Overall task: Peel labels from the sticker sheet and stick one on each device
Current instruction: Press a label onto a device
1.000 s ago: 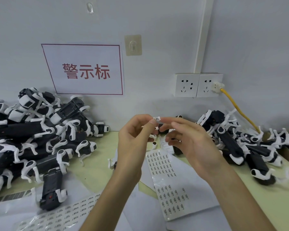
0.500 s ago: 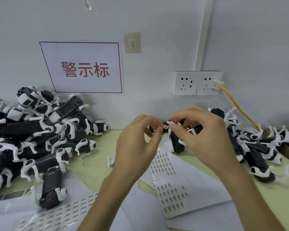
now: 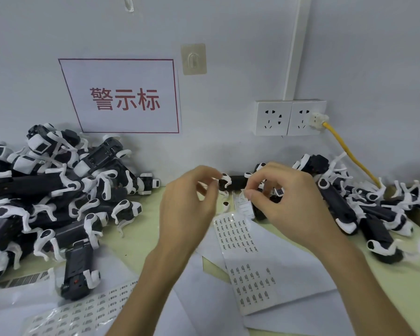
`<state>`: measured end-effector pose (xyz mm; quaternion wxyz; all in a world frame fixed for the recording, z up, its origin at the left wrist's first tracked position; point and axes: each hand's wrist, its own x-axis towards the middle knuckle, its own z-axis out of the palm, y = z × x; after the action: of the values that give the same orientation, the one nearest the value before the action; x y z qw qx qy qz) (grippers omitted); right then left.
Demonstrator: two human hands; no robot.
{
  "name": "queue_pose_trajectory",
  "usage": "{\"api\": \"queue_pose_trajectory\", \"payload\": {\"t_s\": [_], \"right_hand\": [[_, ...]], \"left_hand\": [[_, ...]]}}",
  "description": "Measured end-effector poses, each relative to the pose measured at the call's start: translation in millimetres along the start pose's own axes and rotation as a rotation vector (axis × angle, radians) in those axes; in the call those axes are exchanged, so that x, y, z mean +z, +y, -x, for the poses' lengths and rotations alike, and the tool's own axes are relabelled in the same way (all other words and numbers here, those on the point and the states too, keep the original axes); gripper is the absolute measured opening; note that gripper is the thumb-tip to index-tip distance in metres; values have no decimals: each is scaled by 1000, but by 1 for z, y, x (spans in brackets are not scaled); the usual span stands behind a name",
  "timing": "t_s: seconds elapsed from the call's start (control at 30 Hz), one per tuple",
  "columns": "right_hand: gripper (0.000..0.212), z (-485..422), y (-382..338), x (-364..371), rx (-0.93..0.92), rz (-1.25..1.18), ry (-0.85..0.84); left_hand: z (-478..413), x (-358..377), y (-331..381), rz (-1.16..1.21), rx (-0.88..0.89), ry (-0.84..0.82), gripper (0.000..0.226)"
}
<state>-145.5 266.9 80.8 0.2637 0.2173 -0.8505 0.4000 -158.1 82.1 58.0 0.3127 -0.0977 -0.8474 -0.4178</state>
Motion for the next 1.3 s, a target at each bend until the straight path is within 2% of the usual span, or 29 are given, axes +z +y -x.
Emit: {"api": "queue_pose_trajectory", "payload": {"t_s": [0.1, 0.2, 0.27, 0.37, 0.5, 0.63, 0.73, 0.83, 0.9, 0.97, 1.03, 1.13, 1.3], "right_hand": [[25, -2, 0, -3, 47, -144, 68], [21, -3, 1, -6, 76, -262, 80], [20, -3, 0, -6, 80, -308, 80], [22, -2, 0, -4, 76, -333, 67], [22, -3, 4, 0, 102, -341, 60], [21, -3, 6, 5, 162, -427, 56], [19, -4, 6, 9, 226, -510, 69], [27, -3, 5, 17, 345, -551, 66], [60, -1, 5, 26, 443, -549, -19], [89, 2, 2, 35, 496, -537, -112], [99, 4, -3, 42, 509, -562, -129], [92, 4, -4, 44, 491, -640, -65], [90, 4, -1, 46, 450, -733, 20]], "left_hand": [[-5, -3, -37, -272, -177, -142, 13], [3, 4, -69, -501, -360, -387, 39], [9, 12, -81, -587, -411, -464, 48], [11, 16, -91, -621, -448, -416, 52], [8, 11, -96, -481, -537, -376, 53], [5, 7, -89, -416, -503, -310, 51], [-1, 6, -76, -173, -516, -224, 51], [-6, 4, -51, 405, -631, -116, 59], [-6, 5, -31, 739, -681, -70, 70], [-3, 7, -15, 976, -682, -75, 82], [1, 10, -4, 1107, -658, -81, 87], [3, 11, 6, 1233, -639, -43, 87], [6, 14, 10, 1268, -594, -39, 85]]}}
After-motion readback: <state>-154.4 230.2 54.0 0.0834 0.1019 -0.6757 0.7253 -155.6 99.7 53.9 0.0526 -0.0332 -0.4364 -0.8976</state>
